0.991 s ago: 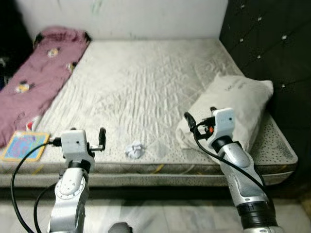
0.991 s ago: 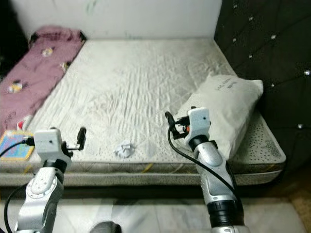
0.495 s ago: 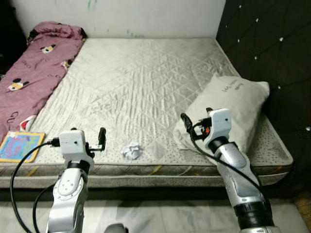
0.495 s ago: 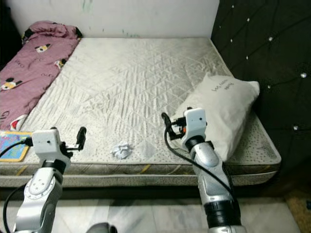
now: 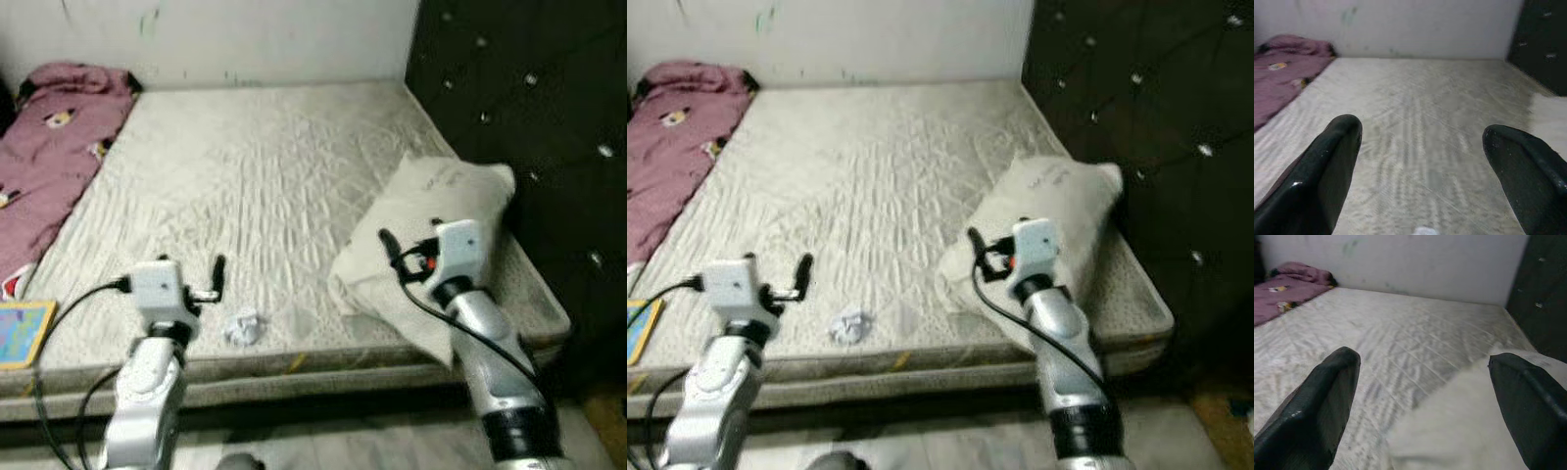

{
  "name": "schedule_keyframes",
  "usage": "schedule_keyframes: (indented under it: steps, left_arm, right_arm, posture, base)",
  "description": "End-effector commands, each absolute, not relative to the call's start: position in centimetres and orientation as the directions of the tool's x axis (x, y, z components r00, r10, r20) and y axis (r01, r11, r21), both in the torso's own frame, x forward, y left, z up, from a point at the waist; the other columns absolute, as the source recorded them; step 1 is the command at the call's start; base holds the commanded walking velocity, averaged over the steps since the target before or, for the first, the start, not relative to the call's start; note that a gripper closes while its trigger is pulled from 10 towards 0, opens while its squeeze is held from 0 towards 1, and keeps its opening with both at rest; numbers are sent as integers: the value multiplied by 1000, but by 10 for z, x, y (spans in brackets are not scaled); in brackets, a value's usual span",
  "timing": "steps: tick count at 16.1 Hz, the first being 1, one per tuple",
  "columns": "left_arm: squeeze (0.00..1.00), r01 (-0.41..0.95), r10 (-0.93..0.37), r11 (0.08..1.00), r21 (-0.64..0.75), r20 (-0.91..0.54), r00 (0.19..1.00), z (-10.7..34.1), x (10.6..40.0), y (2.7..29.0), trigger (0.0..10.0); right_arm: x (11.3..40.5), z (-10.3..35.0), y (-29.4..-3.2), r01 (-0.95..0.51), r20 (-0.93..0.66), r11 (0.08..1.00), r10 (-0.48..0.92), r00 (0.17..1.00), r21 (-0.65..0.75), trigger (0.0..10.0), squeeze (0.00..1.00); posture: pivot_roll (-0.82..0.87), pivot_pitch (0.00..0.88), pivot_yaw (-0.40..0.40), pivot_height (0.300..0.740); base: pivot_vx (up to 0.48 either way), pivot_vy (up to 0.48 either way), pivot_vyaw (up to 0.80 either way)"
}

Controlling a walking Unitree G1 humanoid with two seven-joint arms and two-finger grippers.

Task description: Clean up the room

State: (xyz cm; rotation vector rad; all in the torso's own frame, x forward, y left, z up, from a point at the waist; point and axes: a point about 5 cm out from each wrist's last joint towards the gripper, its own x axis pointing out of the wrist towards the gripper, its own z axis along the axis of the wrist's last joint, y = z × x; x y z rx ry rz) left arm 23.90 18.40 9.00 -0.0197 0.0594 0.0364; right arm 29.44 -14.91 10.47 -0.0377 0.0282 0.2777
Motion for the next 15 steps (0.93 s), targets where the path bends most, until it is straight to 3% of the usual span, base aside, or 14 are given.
schedule_keyframes:
  steps: [1,9,13,15]
  left_arm:
    - [0,-47,46,999,-14,-52,998,92,240,187,10000]
    - [0,-119,122,992,31,-125,985,87,244,187,10000]
    - [0,-81,82,997,13,-77,994,91,242,187,10000]
    - [0,-97,99,995,20,-77,992,91,243,190,10000]
  right_arm:
    - [298,112,-143,-302,-7,953,302,953,-41,10000,0]
    - [299,112,-144,-298,-9,954,298,954,-36,10000,0]
    - [300,112,-142,-304,-6,951,304,953,-45,10000,0]
    - [300,112,-141,-307,-11,950,307,952,-57,10000,0]
  posture:
    - [-38,0,-25,740]
    - [-38,0,-28,740]
    - [-38,0,-29,740]
    - [-41,0,-29,740]
  base:
    - [296,0,0]
    - [0,0,0]
    - [0,0,0]
    - [0,0,800]
